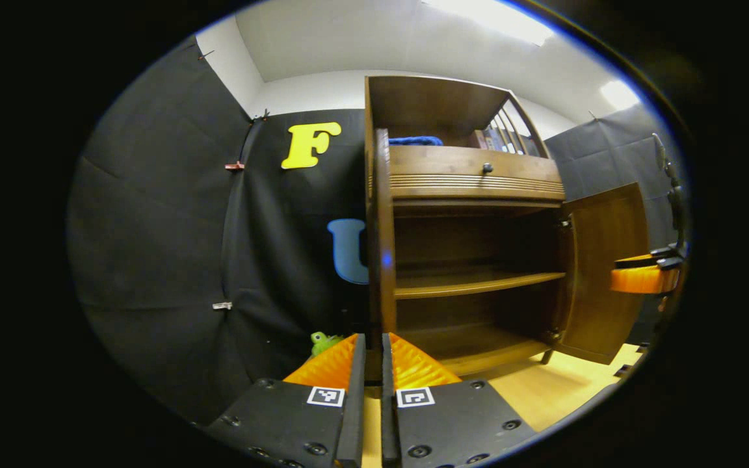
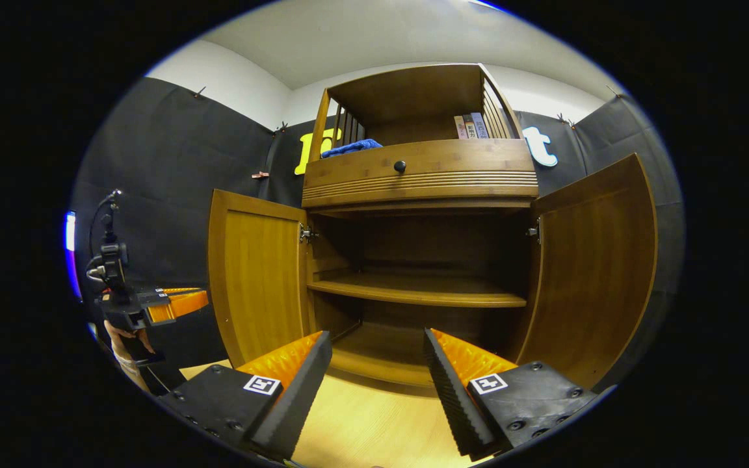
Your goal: Open the right door of the double-door shoe cabinet with the right hand, and open the left door with the left hand.
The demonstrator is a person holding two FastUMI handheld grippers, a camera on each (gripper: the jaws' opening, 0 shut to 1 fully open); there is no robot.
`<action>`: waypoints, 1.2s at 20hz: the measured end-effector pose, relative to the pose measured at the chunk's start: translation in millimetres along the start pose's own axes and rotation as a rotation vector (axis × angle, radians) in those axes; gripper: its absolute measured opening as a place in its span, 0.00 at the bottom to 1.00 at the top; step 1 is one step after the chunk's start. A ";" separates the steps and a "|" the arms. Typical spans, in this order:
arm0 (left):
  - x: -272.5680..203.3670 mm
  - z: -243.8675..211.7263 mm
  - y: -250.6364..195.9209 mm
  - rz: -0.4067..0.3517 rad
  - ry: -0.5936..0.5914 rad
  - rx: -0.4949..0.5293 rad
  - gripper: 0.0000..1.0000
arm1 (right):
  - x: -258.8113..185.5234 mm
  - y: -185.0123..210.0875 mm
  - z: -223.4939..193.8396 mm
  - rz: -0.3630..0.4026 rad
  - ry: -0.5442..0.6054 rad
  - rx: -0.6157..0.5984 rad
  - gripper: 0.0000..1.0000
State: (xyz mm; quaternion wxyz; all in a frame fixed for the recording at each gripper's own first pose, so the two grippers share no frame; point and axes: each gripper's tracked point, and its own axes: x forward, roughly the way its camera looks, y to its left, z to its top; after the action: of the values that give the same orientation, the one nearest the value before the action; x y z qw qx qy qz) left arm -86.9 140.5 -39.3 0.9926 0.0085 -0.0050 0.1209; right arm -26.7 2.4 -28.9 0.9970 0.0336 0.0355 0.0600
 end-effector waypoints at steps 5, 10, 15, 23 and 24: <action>-10.9 22.7 -45.9 -0.147 -0.075 0.002 0.47 | -4.4 -11.5 1.2 -0.041 -0.007 -0.017 0.89; -10.2 17.5 -78.0 -0.249 -0.040 0.011 0.92 | -10.9 -22.2 3.0 -0.069 -0.009 -0.011 0.90; -5.1 17.5 -85.6 -0.256 -0.048 0.036 0.95 | -17.6 -28.8 4.0 -0.087 -0.002 -0.015 0.91; 2.9 21.1 -97.7 -0.280 -0.070 0.036 0.95 | -27.5 -37.9 10.2 -0.103 -0.018 -0.009 0.90; 4.2 21.4 -98.8 -0.283 -0.069 0.031 0.95 | -29.1 -39.7 12.1 -0.107 -0.023 -0.009 0.90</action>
State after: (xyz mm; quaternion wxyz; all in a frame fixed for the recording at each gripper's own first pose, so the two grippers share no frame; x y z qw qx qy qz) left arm -59.3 45.2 -19.3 0.9987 0.0286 -0.0361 -0.0204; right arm -49.9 -41.2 -17.8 0.9993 0.0277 0.0253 0.0065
